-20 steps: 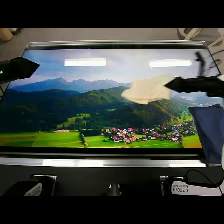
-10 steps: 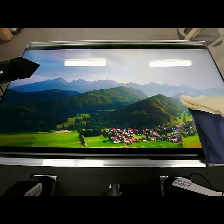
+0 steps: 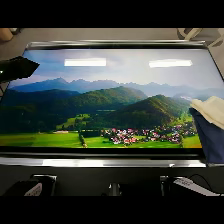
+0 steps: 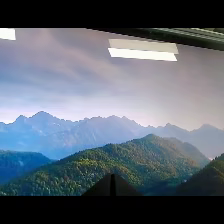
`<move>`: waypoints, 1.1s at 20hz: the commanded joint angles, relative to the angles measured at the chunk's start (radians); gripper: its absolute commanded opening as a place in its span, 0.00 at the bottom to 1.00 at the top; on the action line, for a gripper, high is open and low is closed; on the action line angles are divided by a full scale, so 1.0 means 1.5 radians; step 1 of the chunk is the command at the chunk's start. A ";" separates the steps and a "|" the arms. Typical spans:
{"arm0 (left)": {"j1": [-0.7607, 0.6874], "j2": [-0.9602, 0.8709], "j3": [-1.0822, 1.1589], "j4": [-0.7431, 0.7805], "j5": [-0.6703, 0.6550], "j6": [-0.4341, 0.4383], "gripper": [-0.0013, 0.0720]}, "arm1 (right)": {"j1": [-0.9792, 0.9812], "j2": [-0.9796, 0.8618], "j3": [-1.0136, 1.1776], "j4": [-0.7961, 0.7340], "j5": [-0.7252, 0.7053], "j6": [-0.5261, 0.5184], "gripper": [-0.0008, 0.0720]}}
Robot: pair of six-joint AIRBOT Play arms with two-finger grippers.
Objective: Fold the shirts.
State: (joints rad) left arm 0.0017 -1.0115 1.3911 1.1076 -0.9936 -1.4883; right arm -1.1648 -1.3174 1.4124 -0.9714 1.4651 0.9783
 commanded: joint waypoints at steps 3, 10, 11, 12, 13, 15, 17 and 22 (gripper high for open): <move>0.001 0.000 0.000 -0.001 0.007 0.000 0.06 | -0.003 0.047 -0.081 -0.309 0.039 0.068 0.04; -0.001 -0.001 0.000 0.000 0.007 0.000 0.06 | -0.003 0.047 -0.227 -0.318 -0.067 0.068 0.08; -0.001 -0.001 0.000 0.000 0.008 0.000 0.06 | -0.003 0.047 -0.228 -0.319 -0.070 0.071 0.31; -0.001 -0.002 0.000 0.000 0.010 0.000 0.06 | -0.003 0.047 -0.227 -0.320 -0.075 0.070 0.65; -0.001 -0.002 0.000 0.000 0.012 0.000 0.06 | -0.003 0.047 -0.224 -0.322 -0.094 0.053 0.90; -0.001 -0.001 0.001 0.000 0.012 0.000 0.06 | -0.003 0.047 -0.182 -0.321 -0.101 0.012 0.96; -0.001 -0.002 0.010 0.003 0.024 0.011 0.05 | 0.003 0.047 -0.095 -0.272 -0.132 -0.030 0.96; -0.058 -0.120 0.146 0.311 -0.049 -0.097 0.05 | 0.215 0.050 0.111 -0.140 -0.239 -0.109 0.95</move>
State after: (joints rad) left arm -0.0372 -1.0977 1.5078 1.2789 -0.9730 -1.5219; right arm -1.0058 -1.2453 1.4403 -1.2743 1.2015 0.8780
